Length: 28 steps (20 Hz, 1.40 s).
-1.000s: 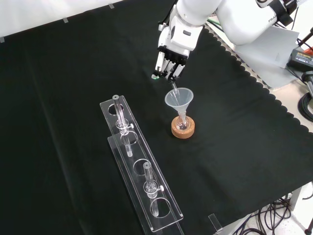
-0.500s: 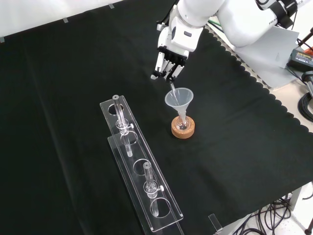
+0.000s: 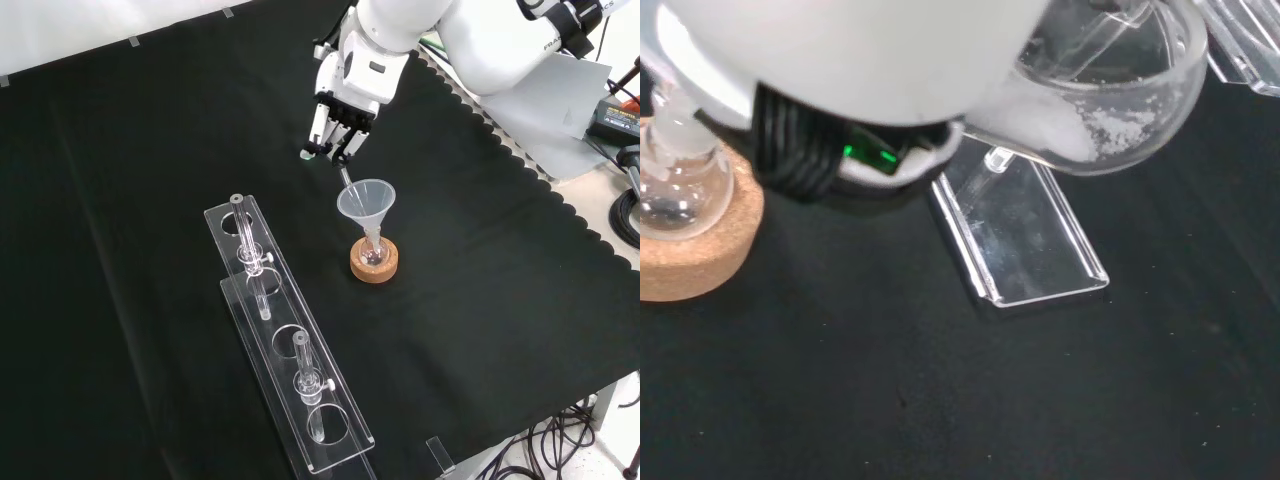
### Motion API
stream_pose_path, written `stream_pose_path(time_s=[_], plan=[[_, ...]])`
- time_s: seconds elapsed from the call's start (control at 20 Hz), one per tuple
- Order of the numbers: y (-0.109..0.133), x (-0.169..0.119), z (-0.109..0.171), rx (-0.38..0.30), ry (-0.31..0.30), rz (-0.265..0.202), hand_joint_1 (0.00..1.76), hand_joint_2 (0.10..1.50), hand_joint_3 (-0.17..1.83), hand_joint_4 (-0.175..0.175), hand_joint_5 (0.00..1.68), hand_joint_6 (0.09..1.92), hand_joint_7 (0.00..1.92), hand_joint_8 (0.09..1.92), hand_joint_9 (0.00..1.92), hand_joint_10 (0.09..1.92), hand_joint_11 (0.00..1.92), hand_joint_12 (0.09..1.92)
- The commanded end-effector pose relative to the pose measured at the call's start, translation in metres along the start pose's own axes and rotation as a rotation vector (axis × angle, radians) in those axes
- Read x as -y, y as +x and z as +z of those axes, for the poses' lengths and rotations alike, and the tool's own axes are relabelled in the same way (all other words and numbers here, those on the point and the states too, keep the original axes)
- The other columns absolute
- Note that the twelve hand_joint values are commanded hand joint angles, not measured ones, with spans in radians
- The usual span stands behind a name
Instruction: Pour all the NaCl from the weighing funnel into the round-bottom flask.
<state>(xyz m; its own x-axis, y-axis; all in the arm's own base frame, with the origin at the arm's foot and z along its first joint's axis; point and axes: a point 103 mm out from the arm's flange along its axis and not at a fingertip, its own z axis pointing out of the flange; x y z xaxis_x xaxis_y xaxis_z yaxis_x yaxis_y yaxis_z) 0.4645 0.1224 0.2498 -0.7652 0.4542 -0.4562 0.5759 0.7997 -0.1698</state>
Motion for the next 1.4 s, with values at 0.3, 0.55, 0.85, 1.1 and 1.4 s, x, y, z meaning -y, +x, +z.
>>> stream_pose_path(time_s=[0.3,0.55,0.85,1.1,1.4], plan=[[0.005,0.0,-0.002,0.02,0.014,-0.081,1.16,0.59,0.63,0.175,1.59,0.09,1.79,0.09,1.34,0.16,0.28,1.43],[0.008,0.002,-0.002,0.034,0.02,-0.12,1.16,0.59,0.63,0.175,1.59,0.09,1.79,0.09,1.34,0.16,0.28,1.43],[0.01,-0.002,-0.005,0.062,0.017,-0.164,1.16,0.59,0.63,0.175,1.59,0.09,1.79,0.09,1.34,0.16,0.27,1.43],[0.014,-0.007,-0.007,0.074,0.013,-0.196,1.16,0.59,0.63,0.175,1.59,0.09,1.8,0.09,1.34,0.16,0.28,1.43],[0.02,-0.01,-0.009,0.105,0.017,-0.249,1.16,0.59,0.63,0.175,1.59,0.09,1.8,0.09,1.34,0.15,0.28,1.43]])
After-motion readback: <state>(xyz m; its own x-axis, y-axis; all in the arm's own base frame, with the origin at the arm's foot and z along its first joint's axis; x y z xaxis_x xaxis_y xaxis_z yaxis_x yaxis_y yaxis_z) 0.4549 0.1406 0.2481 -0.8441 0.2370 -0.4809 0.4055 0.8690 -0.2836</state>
